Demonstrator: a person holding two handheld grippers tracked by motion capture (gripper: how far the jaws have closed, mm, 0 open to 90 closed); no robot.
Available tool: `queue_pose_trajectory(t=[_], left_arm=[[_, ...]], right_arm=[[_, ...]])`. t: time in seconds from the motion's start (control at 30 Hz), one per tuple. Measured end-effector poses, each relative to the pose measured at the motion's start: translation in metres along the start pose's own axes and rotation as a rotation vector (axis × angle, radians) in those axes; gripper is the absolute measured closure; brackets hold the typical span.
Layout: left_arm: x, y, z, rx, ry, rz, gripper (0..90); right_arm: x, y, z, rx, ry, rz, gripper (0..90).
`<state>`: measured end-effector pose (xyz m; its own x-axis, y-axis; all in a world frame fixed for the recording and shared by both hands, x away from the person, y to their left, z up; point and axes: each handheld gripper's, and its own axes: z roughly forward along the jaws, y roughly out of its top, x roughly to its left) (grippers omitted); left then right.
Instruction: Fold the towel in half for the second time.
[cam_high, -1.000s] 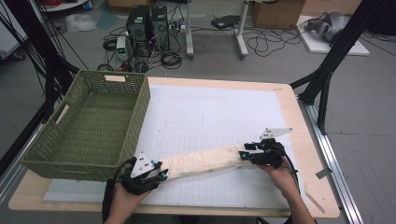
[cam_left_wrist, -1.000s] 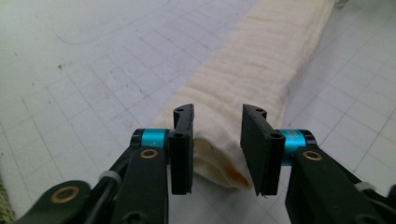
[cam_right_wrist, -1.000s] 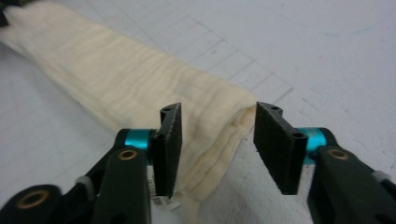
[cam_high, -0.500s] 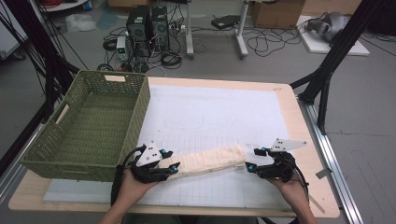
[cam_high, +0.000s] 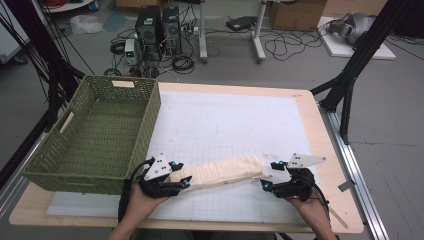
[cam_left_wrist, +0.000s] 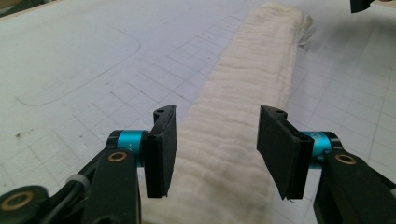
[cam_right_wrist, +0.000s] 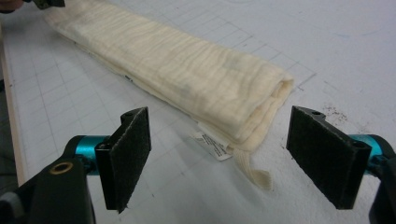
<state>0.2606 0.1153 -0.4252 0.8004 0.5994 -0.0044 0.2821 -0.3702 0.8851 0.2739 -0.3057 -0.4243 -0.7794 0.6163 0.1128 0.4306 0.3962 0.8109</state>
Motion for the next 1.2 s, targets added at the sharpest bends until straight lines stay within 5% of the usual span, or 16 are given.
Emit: queue_pose_trajectory(t=[0.6,0.9,1.2], left_arm=[[0.000,0.012,0.017,0.008,-0.050,0.030,44.7],[0.005,0.034,0.048,0.003,-0.124,0.056,38.1],[-0.007,0.050,0.083,0.074,-0.189,0.092,37.4]], right_arm=[[-0.004,0.001,0.005,0.011,0.001,0.001,21.5],[-0.006,0.003,0.003,-0.009,0.006,0.009,21.4],[-0.007,0.004,0.004,-0.011,0.006,0.008,21.4]])
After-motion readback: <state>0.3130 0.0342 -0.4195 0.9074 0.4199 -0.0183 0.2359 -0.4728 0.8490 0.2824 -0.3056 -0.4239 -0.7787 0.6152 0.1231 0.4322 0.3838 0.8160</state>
